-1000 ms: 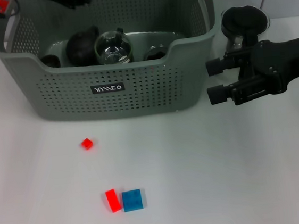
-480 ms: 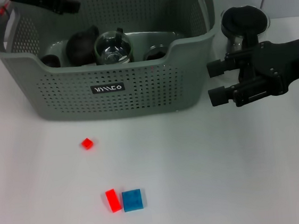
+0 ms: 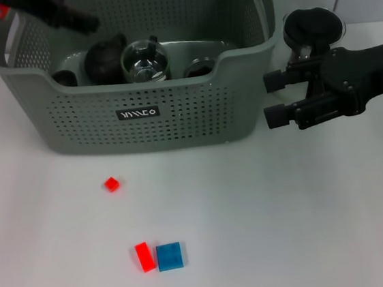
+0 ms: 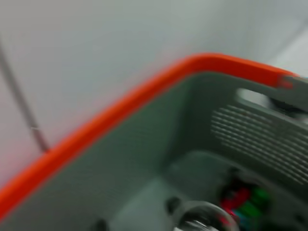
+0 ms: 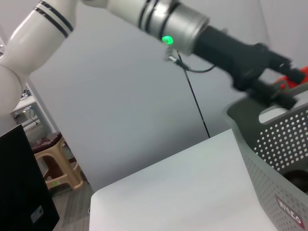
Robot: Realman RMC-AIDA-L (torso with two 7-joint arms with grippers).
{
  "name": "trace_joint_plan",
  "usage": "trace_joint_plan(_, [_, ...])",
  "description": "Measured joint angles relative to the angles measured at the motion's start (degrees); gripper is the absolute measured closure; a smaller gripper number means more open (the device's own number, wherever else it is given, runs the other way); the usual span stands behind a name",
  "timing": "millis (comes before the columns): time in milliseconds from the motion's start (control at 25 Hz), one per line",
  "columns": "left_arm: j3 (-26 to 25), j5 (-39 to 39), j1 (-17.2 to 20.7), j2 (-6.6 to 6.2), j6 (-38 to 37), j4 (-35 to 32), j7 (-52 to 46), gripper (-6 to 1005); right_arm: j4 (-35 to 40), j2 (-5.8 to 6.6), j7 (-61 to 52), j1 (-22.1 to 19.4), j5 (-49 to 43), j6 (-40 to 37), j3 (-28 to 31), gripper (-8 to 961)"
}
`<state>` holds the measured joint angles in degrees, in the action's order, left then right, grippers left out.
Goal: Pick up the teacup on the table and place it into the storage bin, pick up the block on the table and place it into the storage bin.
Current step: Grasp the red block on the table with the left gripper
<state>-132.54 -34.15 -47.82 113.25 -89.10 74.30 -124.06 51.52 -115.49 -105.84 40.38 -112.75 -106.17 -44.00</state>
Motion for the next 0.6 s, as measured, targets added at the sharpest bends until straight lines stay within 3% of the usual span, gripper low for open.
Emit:
trace_joint_plan(320, [2.22,-0.13,3.45,2.74,-19.91,10.84,5.35,157,-0.14,0.03,0.17,0.05,0.13,0.82,0.82,27])
trace_joint_plan(520, [5.29,0.25,6.59,4.70,-23.32,14.24,7.67,30,-0.64,0.08,0.84,-0.11,0.24,0.82,1.59,27])
trace_joint_plan(600, [7.67,1.16,8.57,5.86,-21.90,14.62,9.56,32,-1.49,0.09,1.35,-0.08,0.25,0.83,1.95,27])
